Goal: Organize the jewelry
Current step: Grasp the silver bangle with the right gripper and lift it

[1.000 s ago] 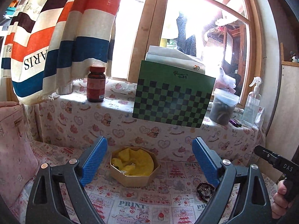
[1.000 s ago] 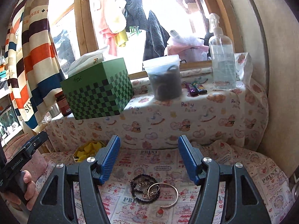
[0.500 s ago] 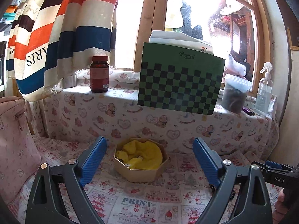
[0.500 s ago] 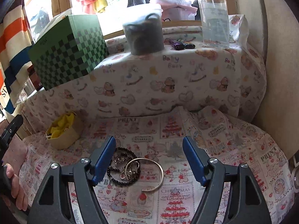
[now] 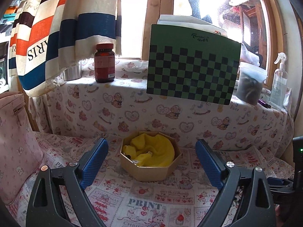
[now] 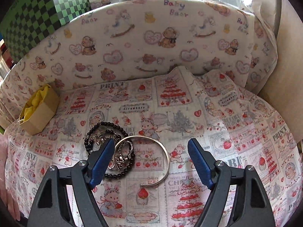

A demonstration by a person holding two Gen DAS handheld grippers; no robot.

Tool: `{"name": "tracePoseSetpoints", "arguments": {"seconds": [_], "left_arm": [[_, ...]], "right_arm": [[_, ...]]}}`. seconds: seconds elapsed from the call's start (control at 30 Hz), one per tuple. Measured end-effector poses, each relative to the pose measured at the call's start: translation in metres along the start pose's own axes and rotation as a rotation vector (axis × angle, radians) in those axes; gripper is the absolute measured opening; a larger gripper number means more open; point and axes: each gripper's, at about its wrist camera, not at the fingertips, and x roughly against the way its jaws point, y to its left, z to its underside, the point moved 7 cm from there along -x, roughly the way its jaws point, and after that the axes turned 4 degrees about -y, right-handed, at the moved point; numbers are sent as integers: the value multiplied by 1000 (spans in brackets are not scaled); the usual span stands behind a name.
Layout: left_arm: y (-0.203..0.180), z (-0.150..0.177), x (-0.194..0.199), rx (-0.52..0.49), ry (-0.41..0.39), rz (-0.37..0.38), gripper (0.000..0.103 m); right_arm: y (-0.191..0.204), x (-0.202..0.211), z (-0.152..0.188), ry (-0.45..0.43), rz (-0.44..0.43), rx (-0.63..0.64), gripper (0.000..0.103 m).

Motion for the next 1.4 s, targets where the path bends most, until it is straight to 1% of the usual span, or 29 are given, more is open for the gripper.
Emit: {"name": "tracePoseSetpoints", "arguments": {"seconds": [0.13, 0.4, 0.63, 0.67, 0.7, 0.83, 0.93, 1.03, 1.13, 1.3, 1.37, 1.4], "left_arm": [[-1, -1, 1, -10, -7, -3, 92], [-1, -3, 2, -5, -6, 0, 92], [1, -4, 2, 1, -6, -3, 92], [1, -4, 2, 0, -5, -3, 92], [1, -4, 2, 0, -5, -3, 92], [1, -4, 2, -5, -9, -2, 92], [1, -4, 3, -13, -12, -4, 92], [-1, -3, 4, -21, -16, -4, 92], [-5, -2, 5, -34, -17, -3, 92], [-16, 1, 7, -68, -14, 16, 92], [-23, 2, 9, -99, 4, 18, 92], [-26, 3, 11, -124, 25, 4, 92]], "right_arm": [[0, -7, 3, 21, 14, -14, 81], [7, -10, 5, 41, -26, -10, 81], [11, -11, 8, 34, 2, 13, 81], [11, -11, 8, 32, 4, 19, 79], [12, -11, 9, 26, -1, 25, 68], [14, -7, 9, 25, -4, 55, 67], [12, -1, 8, 23, -22, 59, 67], [8, 17, 1, -25, -49, 55, 67], [7, 37, -8, -100, -99, 46, 67], [0, 70, -24, -232, -174, -3, 67], [-5, 78, -33, -271, -195, -27, 67], [-8, 81, -36, -285, -203, -41, 67]]}}
